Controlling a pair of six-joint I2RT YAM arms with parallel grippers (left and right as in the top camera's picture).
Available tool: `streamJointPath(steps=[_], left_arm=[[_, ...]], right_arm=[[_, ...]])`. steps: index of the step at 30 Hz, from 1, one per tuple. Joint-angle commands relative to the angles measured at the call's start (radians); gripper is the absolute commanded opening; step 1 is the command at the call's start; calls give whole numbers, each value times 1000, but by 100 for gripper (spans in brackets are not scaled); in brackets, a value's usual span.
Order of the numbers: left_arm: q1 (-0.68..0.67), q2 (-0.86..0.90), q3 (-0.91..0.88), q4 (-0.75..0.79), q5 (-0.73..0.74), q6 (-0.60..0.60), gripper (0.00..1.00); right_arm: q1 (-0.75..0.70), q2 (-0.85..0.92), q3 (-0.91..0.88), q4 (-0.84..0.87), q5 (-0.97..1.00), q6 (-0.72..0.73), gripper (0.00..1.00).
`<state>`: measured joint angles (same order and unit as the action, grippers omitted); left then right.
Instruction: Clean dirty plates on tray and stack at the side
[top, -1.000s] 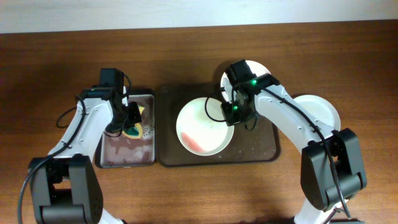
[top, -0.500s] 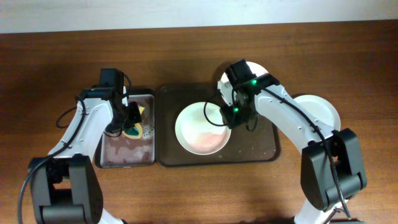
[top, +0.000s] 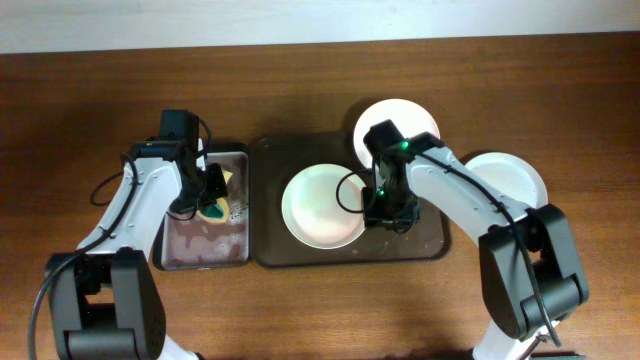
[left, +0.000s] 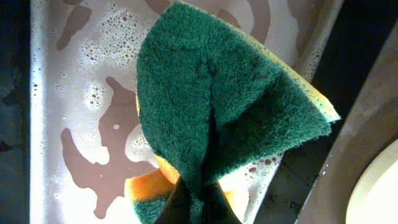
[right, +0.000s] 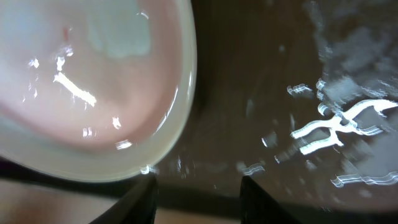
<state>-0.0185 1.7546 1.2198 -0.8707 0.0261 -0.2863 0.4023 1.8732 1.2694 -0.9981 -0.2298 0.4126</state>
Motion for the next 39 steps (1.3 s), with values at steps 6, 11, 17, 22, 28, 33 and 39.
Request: streamJointPath(steps=[6,11,17,22,28,33,39], left_arm=[[2,-1,-3,2,12,15,0],[2,-1,-3,2,12,15,0],[2,-1,-3,2,12,15,0],[2,-1,-3,2,12,15,0],[2,-1,-3,1,12,15,0],[2,-1,-3,1,36,15,0],[2,-1,-3,3,37,15,0]], right_arm=[[50,2,-98,217,-99,76,36],[64,2,-109,211,-68,106,17],[64,2,-111,209,-46,121,10],[64,2,-111,244,6,66,4],[47,2,-108,431,62,-17,4],[42,2,-98,499,6,-73,23],[43,1,-99,285,-34,-55,27]])
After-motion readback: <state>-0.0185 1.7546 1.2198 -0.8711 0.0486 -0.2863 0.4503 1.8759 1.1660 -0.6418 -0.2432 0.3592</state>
